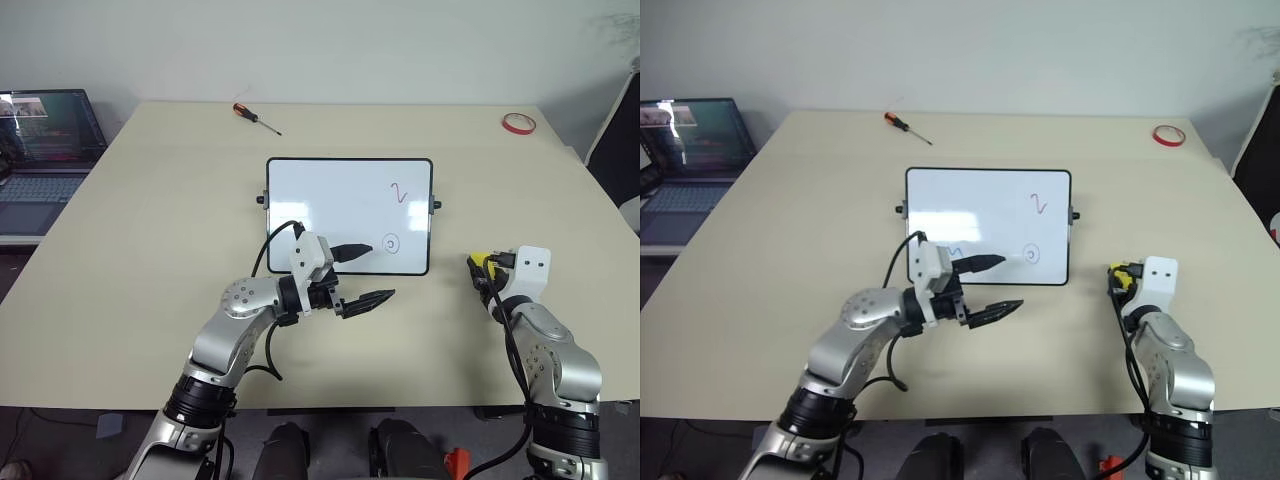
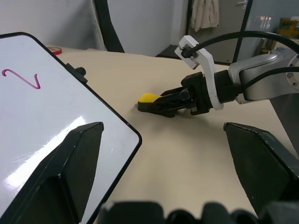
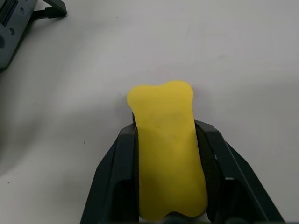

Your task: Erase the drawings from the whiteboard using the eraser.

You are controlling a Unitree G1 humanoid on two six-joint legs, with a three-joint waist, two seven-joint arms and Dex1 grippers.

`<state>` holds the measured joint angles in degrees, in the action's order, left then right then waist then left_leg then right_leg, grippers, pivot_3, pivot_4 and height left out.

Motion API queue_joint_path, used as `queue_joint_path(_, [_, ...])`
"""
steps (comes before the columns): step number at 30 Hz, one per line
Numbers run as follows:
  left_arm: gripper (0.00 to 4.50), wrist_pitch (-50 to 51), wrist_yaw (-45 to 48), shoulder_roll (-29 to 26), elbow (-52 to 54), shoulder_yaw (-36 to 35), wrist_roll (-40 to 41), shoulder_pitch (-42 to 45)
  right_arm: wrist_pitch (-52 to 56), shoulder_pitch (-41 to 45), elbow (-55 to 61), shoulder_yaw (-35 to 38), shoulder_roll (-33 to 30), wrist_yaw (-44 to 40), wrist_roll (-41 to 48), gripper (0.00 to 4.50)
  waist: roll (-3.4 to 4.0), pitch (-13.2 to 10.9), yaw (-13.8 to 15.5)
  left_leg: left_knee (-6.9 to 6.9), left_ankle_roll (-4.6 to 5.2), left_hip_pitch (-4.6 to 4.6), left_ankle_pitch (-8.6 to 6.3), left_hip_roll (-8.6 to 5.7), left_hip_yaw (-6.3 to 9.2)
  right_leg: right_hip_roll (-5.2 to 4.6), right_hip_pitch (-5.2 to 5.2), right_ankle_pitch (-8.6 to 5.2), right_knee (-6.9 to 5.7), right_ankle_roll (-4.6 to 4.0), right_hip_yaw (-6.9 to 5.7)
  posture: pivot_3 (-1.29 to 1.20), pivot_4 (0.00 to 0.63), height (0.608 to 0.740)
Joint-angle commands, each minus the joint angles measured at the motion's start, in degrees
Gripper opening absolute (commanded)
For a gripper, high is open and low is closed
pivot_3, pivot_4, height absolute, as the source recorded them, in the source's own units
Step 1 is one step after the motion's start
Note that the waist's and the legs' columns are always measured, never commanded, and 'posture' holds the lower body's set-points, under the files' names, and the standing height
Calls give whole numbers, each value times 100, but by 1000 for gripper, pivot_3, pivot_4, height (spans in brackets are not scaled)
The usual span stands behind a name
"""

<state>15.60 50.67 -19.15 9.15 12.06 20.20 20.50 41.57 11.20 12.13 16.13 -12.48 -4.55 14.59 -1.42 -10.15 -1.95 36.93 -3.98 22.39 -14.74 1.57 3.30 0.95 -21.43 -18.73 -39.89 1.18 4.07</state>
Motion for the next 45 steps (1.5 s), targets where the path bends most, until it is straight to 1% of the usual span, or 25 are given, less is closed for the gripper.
queue_joint_path(1, [4500, -45, -19, 52, 297, -42, 81, 168, -232, 92, 82, 12, -41, 37, -40, 1254, 0, 0, 1, 0, 0, 0, 0, 0, 0, 0, 0, 0, 0, 0, 0, 0, 150, 740])
queue_joint_path(6, [4500, -474, -301, 86, -50, -345, -139, 403, -525, 116, -52, -59, -92, 29, -154, 1254, 0, 0, 0, 0, 0, 0, 0, -1, 0, 0, 0, 0, 0, 0, 0, 0, 150, 740])
queue_joint_path(11, [4500, -906, -764, 23, -496, -600, -560, 525, -784, 249, -205, -40, -124, 65, -251, 1254, 0, 0, -3, -1, 0, 0, 0, -1, -2, 0, -2, 0, 0, 0, 2, 0, 150, 740])
queue_joint_path(14, [4500, -987, -968, -23, -745, -628, -800, 481, -1084, 539, -422, -69, -120, 167, -367, 1254, 1, -1, -7, 0, 0, 1, 0, -2, -2, 0, -2, 0, 0, 0, 1, 0, 150, 740])
queue_joint_path(18, [4500, -975, -1257, 7, -883, -720, -919, 484, -1778, 1096, -743, -268, -265, 137, -683, 1254, 2, -2, -7, 0, 0, 2, 0, -1, -6, 0, -7, 0, -1, 0, 1, 0, 150, 740])
queue_joint_path(25, [4500, -1002, -1256, 61, -886, -624, -902, 459, -2529, 1719, -1299, -433, -218, 264, -926, 1254, 2, -2, 7, 0, 0, 18, 0, 4, -2, -4, -16, 0, 2, 0, -1, 0, 150, 740])
queue_joint_path(30, [4500, -971, -1291, 66, -878, -624, -920, 434, -3104, 2023, -1518, -832, -279, -52, -1103, 1254, 2, -2, -7, 2, 0, 33, 1, 6, -8, -7, -35, 1, -4, 0, -1, 0, 150, 740])
queue_joint_path(34, [4500, -973, -1297, 73, -871, -611, -933, 423, -3231, 2134, -1701, -931, -155, -105, -1085, 1254, 2, -2, 5, 1, 0, 33, 1, 9, -3, -9, -35, 1, -4, -1, -1, 0, 150, 740])
queue_joint_path(39, [4500, -979, -1313, 73, -884, -613, -959, 450, -3654, 2322, -1741, -1006, -49, -178, -1115, 1254, 3, -2, 7, 2, 0, 35, 1, 10, -6, -13, -36, 1, -4, -1, -1, 0, 150, 740])
queue_joint_path(45, [4500, -950, -1346, 81, -867, -594, -1011, 472, -3653, 2363, -1907, -1144, 33, -366, -1081, 1254, 3, -2, 7, 2, 0, 35, 1, 11, -1, -13, -38, 2, -6, -1, -2, 0, 150, 740])
